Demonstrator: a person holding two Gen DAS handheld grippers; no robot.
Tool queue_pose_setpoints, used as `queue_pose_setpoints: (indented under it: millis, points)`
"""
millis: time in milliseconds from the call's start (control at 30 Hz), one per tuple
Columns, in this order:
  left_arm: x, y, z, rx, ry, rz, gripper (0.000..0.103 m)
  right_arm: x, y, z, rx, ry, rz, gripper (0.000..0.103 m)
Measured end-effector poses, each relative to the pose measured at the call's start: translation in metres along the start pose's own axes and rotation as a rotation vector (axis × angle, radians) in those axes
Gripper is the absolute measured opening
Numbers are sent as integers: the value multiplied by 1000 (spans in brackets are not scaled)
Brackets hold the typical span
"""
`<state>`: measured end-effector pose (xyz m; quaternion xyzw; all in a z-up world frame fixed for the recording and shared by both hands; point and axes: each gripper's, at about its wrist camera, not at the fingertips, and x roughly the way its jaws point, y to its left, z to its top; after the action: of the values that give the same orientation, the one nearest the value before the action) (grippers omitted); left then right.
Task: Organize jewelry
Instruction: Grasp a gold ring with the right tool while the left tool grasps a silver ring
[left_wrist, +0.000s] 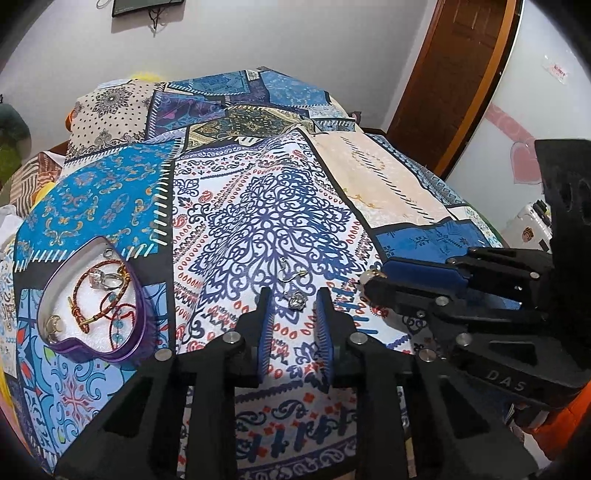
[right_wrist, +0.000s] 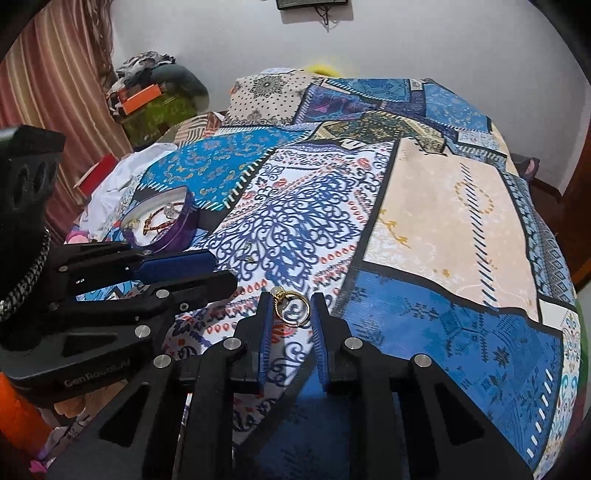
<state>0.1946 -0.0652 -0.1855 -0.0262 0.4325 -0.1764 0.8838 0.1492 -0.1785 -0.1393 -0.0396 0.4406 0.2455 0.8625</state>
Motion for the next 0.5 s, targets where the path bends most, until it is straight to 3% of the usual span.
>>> queue_pose_setpoints:
  millis: [100, 500]
  points:
    - [2, -3, 0, 6, 1, 0, 9, -5, -4, 1, 11, -9, -5, 18]
    - [-25, -6, 3, 1, -55, 21, 9, -28, 4, 12, 1, -74, -22, 18]
